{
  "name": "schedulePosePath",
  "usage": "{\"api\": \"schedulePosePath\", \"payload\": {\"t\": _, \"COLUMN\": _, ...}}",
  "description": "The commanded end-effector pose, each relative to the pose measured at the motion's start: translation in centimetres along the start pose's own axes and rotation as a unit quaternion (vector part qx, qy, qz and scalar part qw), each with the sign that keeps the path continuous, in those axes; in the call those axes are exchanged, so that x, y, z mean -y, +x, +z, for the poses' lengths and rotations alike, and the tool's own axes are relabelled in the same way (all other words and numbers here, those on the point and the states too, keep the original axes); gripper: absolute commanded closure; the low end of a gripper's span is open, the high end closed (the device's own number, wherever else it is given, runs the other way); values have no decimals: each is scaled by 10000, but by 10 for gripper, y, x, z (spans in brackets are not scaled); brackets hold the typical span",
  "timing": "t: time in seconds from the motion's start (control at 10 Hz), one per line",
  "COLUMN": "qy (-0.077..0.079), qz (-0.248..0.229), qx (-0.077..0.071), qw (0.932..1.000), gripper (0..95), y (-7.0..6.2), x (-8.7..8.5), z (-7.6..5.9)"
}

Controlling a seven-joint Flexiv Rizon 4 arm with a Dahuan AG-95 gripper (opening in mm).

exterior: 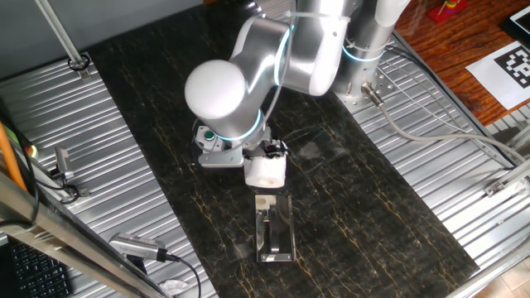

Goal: Put the toilet paper on its holder

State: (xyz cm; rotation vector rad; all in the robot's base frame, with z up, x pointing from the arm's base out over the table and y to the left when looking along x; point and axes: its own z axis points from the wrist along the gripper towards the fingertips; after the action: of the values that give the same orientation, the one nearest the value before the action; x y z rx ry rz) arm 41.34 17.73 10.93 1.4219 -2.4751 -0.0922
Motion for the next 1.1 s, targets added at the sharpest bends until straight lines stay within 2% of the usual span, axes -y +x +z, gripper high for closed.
{"api": "schedulePosePath", "payload": {"t": 0.1, "qy": -3, "qz": 52, "qx": -12, "qw": 10000, "gripper": 950, "y": -9, "x": -3, "z": -1}}
{"api": "schedulePosePath", "payload": {"t": 0.5, "qy": 0, "qz": 241, "qx": 11, "qw": 9997, "gripper": 950, "y": -30, "x": -10, "z": 2}}
{"api": "schedulePosePath", "payload": {"t": 0.9, "qy": -2, "qz": 460, "qx": 17, "qw": 9989, "gripper": 950, "y": -48, "x": -15, "z": -1}}
{"api": "schedulePosePath", "payload": {"t": 1.1, "qy": -6, "qz": 655, "qx": 24, "qw": 9979, "gripper": 950, "y": -64, "x": -20, "z": -5}}
